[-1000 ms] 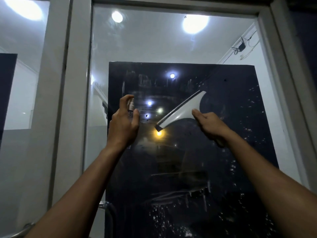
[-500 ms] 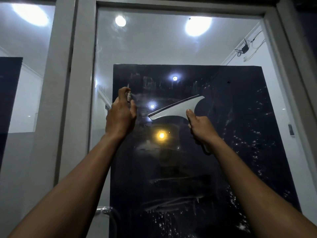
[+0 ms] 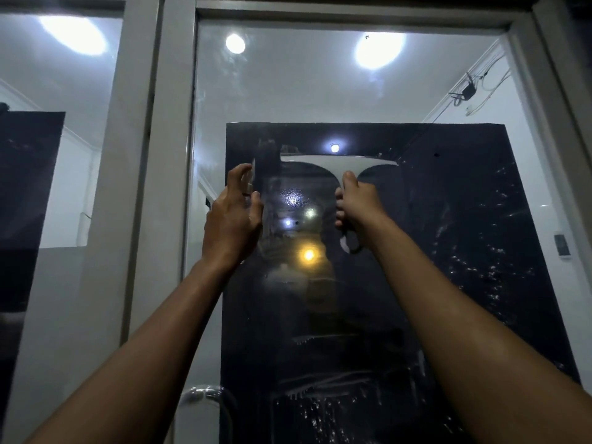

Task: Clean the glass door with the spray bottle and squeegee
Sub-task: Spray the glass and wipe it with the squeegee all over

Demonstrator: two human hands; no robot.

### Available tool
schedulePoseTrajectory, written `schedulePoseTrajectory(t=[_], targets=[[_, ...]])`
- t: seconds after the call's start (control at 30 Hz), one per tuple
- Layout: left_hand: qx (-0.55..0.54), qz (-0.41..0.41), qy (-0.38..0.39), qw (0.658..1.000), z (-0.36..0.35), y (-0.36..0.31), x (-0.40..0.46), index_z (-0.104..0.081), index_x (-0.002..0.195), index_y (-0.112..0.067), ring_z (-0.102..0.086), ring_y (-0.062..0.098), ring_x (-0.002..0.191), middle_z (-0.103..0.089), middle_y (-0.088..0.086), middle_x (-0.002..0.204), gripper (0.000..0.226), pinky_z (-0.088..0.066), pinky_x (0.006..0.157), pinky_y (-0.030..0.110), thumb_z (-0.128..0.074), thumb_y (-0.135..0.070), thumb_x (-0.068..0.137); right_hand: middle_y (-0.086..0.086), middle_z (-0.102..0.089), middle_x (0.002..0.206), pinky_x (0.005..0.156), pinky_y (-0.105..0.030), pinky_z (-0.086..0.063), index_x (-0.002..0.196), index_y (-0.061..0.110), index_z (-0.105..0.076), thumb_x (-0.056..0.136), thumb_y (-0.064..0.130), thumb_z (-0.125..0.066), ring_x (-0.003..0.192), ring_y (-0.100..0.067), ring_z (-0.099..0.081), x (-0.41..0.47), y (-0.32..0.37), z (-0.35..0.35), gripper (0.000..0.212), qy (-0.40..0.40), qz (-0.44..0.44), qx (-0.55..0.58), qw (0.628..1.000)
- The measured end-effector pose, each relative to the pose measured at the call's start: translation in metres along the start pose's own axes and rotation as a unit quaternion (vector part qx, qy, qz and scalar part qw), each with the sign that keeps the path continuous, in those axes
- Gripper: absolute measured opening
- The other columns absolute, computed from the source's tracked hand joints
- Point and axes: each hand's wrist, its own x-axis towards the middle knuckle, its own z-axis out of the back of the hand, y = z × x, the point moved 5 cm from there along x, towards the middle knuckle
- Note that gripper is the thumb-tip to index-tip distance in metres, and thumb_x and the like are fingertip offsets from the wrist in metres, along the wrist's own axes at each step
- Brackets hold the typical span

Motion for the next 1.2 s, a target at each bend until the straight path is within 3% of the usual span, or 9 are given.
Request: schedulePoseTrajectory(t=[0.2,0.6,0.7,0.8,0.87,0.93,1.03,1.1,1.2], targets=[[-0.004,0.002,0.018,1.0,0.002,0.007,-0.005,-0.034,0.143,-0.027,-0.059,0.021,0.076,-0.057,-0.002,0.093,0.044,-0.057,0.072,0.042,-0.052,-0.024,0.104,-0.004,-0.046,0.063,0.037,-0.02,-0.037,0.073,0.011,-0.054,0.105,0.039,-0.039,0.038,-0.016,-0.038,0.02,0.011,-0.04,0.045,0.0,-0.03,-0.011,0.999],[-0.009,-0.011,0.022,1.0,0.0,-0.002,-0.002,-0.034,0.147,-0.023,-0.057,0.02,0.073,-0.059,0.004,0.095,0.046,-0.05,0.067,0.037,-0.051,-0.023,0.104,-0.002,-0.041,0.057,0.041,-0.022,-0.034,0.071,0.012,-0.05,0.103,0.035,-0.036,0.04,-0.016,-0.034,0.022,0.011,-0.027,0.042,-0.027,-0.013,0.012,0.999],[-0.014,-0.009,0.02,1.0,0.001,-0.003,-0.004,-0.035,0.146,-0.024,-0.057,0.021,0.073,-0.059,0.004,0.095,0.045,-0.053,0.068,0.039,-0.051,-0.023,0.104,-0.004,-0.042,0.06,0.046,-0.026,-0.032,0.069,0.012,-0.049,0.104,0.029,-0.039,0.045,-0.019,-0.033,0.029,0.012,-0.033,0.04,-0.032,-0.026,-0.02,0.999],[-0.018,-0.007,0.014,1.0,0.004,0.0,-0.006,-0.036,0.145,-0.025,-0.06,0.024,0.074,-0.058,0.002,0.09,0.044,-0.056,0.07,0.045,-0.052,-0.023,0.103,-0.014,-0.052,0.076,0.054,-0.036,-0.044,0.081,0.004,-0.056,0.103,0.039,-0.044,0.057,-0.025,-0.049,0.031,-0.002,-0.036,0.043,-0.066,-0.048,-0.07,0.994],[-0.02,-0.007,0.01,1.0,0.005,0.003,-0.008,-0.036,0.145,-0.025,-0.058,0.017,0.071,-0.058,0.0,0.09,0.044,-0.055,0.069,0.04,-0.052,-0.023,0.104,-0.021,-0.06,0.092,0.071,-0.046,-0.053,0.098,-0.004,-0.065,0.103,0.047,-0.043,0.075,-0.028,-0.055,0.024,-0.018,-0.035,0.055,-0.082,-0.049,-0.11,0.989],[-0.024,-0.006,0.008,1.0,0.005,0.007,-0.012,-0.035,0.145,-0.025,-0.055,0.004,0.069,-0.058,-0.002,0.091,0.045,-0.05,0.064,0.029,-0.052,-0.024,0.104,-0.024,-0.066,0.098,0.07,-0.044,-0.055,0.106,-0.004,-0.066,0.103,0.05,-0.04,0.076,-0.03,-0.061,0.006,-0.035,-0.03,0.06,-0.083,-0.037,-0.145,0.985],[-0.023,0.0,0.009,1.0,0.004,0.012,-0.018,-0.034,0.146,-0.025,-0.054,0.001,0.07,-0.058,0.001,0.094,0.046,-0.043,0.06,0.021,-0.053,-0.025,0.104,-0.023,-0.069,0.104,0.076,-0.041,-0.054,0.105,-0.001,-0.068,0.105,0.048,-0.037,0.091,-0.037,-0.067,-0.025,-0.062,-0.018,0.058,-0.079,-0.025,-0.2,0.976],[-0.027,0.002,0.013,1.0,0.005,0.012,-0.024,-0.033,0.145,-0.027,-0.056,0.008,0.07,-0.058,0.002,0.095,0.046,-0.048,0.063,0.028,-0.053,-0.026,0.104,-0.025,-0.069,0.105,0.086,-0.044,-0.053,0.101,-0.003,-0.069,0.106,0.046,-0.037,0.099,-0.04,-0.065,-0.046,-0.082,-0.01,0.059,-0.07,-0.02,-0.229,0.971],[-0.026,0.012,0.022,0.999,0.005,0.01,-0.032,-0.032,0.145,-0.028,-0.059,0.018,0.076,-0.057,0.0,0.098,0.047,-0.052,0.069,0.036,-0.054,-0.025,0.103,-0.028,-0.069,0.1,0.087,-0.044,-0.051,0.09,-0.005,-0.069,0.107,0.043,-0.039,0.097,-0.042,-0.065,-0.075,-0.107,0.004,0.059,-0.058,-0.025,-0.244,0.968]])
